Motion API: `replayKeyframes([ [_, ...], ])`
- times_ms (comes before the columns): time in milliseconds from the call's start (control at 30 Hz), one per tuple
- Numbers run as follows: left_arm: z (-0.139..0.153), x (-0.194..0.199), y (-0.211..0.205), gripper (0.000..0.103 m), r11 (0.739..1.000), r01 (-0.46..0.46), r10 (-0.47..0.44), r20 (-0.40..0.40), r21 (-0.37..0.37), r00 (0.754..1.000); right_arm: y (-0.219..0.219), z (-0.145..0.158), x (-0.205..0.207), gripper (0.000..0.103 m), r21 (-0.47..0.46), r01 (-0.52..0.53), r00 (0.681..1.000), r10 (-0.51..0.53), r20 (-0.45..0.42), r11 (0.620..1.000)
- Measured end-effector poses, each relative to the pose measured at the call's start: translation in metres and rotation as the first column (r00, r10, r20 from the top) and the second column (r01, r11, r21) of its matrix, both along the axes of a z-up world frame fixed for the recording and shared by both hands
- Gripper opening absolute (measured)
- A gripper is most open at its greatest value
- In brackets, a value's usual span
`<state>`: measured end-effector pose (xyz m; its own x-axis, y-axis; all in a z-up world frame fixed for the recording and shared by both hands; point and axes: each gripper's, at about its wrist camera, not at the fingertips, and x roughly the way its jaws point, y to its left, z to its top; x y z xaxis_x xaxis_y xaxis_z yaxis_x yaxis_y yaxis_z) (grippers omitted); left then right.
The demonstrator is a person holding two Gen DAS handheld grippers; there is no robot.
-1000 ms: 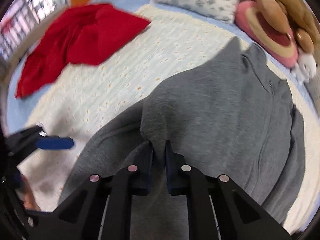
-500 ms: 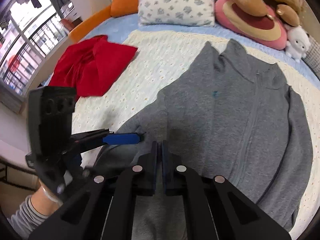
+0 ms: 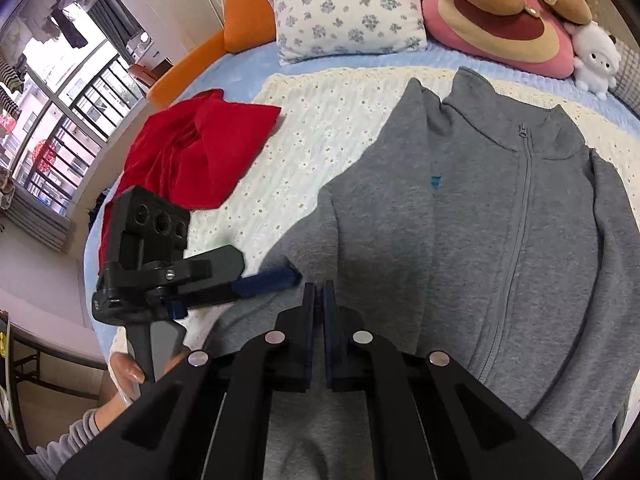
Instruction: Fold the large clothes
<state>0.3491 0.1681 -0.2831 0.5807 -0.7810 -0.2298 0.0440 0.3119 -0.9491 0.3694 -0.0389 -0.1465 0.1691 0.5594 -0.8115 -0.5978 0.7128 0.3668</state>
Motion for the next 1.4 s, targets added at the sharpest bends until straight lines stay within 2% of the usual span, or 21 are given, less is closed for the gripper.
replayKeyframes([
  [67, -0.002, 0.002, 0.002, 0.092, 0.998, -0.056, 0.056, -0.026, -0.014, 0.998, 0.000, 0.002, -0.001, 0.005, 0.006, -0.003, 1.000, 0.003, 0.002, 1.000],
  [167, -0.011, -0.001, 0.005, 0.092, 0.985, -0.127, 0.118, -0.082, -0.118, 0.990, 0.001, 0.004, -0.004, 0.005, 0.003, -0.004, 1.000, 0.004, 0.020, 1.000],
  [200, -0.008, -0.003, 0.004, 0.092, 0.983, -0.131, 0.122, -0.080, -0.125, 0.989, 0.001, 0.004, -0.004, 0.005, 0.004, -0.002, 1.000, 0.002, 0.024, 1.000],
  [300, 0.008, -0.009, -0.008, 0.092, 0.990, -0.132, 0.129, -0.071, -0.049, 0.989, 0.000, 0.004, -0.002, 0.005, 0.014, 0.003, 1.000, -0.003, 0.020, 1.000],
  [400, 0.015, -0.017, -0.018, 0.092, 0.989, -0.146, 0.149, -0.102, 0.036, 0.984, -0.004, 0.005, -0.001, 0.005, 0.014, 0.007, 1.000, -0.007, 0.025, 1.000],
  [467, 0.022, -0.015, -0.025, 0.092, 0.976, -0.160, 0.174, -0.090, 0.145, 0.981, -0.006, 0.006, -0.002, 0.005, 0.019, 0.008, 1.000, -0.008, 0.023, 1.000],
  [633, 0.008, 0.006, -0.024, 0.092, 0.969, -0.170, 0.194, -0.126, 0.179, 0.973, -0.008, 0.006, -0.005, 0.005, 0.019, 0.003, 1.000, -0.003, 0.026, 1.000],
  [800, 0.017, 0.016, -0.009, 0.091, 0.927, -0.222, 0.258, -0.086, 0.304, 0.962, -0.007, 0.002, -0.008, 0.005, 0.030, -0.006, 1.000, 0.005, 0.014, 1.000],
  [867, 0.017, 0.013, 0.007, 0.091, 0.926, -0.244, 0.279, -0.088, 0.288, 0.956, -0.006, -0.001, -0.010, 0.005, 0.034, -0.016, 1.000, 0.016, 0.008, 0.999],
  [933, 0.014, 0.009, 0.031, 0.090, 0.919, -0.283, 0.322, -0.110, 0.275, 0.940, -0.003, -0.003, -0.013, 0.005, 0.041, -0.027, 1.000, 0.027, 0.004, 0.999],
  [1033, 0.013, 0.004, 0.059, 0.090, 0.890, -0.331, 0.378, -0.100, 0.313, 0.921, 0.007, -0.006, -0.019, 0.007, 0.034, -0.058, 0.998, 0.058, 0.004, 0.998],
  [1167, 0.006, 0.005, 0.077, 0.090, 0.883, -0.331, 0.389, -0.126, 0.332, 0.913, 0.023, -0.014, -0.026, 0.007, 0.007, -0.088, 0.996, 0.088, 0.021, 0.996],
  [1300, 0.017, -0.001, 0.078, 0.090, 0.885, -0.325, 0.373, -0.091, 0.333, 0.923, 0.036, -0.024, -0.034, 0.007, -0.025, -0.113, 0.993, 0.114, 0.031, 0.993],
  [1400, 0.040, 0.000, 0.063, 0.090, 0.907, -0.275, 0.301, -0.035, 0.318, 0.953, 0.052, -0.042, -0.050, 0.007, -0.064, -0.160, 0.986, 0.162, 0.027, 0.985],
])
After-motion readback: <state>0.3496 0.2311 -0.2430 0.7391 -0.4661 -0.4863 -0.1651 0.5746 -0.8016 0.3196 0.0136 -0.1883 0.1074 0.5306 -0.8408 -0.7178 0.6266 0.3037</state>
